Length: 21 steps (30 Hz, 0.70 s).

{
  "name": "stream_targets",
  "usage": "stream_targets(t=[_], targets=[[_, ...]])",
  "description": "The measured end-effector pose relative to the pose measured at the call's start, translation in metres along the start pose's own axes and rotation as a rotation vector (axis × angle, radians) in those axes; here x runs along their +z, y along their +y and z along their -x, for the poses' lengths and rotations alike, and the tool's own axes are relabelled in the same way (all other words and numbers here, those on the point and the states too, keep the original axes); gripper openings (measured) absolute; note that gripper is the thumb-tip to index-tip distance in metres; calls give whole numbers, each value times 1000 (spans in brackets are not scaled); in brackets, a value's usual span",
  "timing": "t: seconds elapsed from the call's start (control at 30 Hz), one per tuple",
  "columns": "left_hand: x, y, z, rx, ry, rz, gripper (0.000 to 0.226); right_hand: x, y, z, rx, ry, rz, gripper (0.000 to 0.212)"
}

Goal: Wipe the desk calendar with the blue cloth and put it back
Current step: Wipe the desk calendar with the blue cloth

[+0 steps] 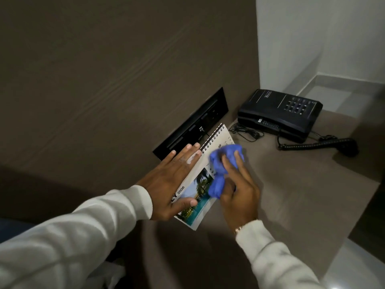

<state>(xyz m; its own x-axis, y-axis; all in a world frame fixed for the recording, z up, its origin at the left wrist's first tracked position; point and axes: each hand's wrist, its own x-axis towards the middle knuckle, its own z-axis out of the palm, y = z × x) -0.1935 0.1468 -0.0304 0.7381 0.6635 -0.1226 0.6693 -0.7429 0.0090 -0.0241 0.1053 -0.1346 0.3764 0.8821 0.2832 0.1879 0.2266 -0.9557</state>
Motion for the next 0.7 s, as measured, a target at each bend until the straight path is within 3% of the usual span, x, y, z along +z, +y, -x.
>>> stream_targets(t=[0.1, 0.3, 0.43, 0.53, 0.7], targets=[[1, -1, -1, 1, -7, -4, 96, 13, -11, -22, -48, 40, 34, 51], [1, -1, -1, -6, -7, 29, 97, 4, 19, 14, 122, -147, 155, 53], [3, -4, -1, 18, 15, 19, 95, 7, 2, 18, -14, -1, 31, 42], [5, -4, -2, 15, 14, 11, 95, 17, -6, -4, -59, 70, -17, 44], [5, -4, -1, -6, 12, 36, 94, 13, 9, -12, 80, -77, 102, 48]])
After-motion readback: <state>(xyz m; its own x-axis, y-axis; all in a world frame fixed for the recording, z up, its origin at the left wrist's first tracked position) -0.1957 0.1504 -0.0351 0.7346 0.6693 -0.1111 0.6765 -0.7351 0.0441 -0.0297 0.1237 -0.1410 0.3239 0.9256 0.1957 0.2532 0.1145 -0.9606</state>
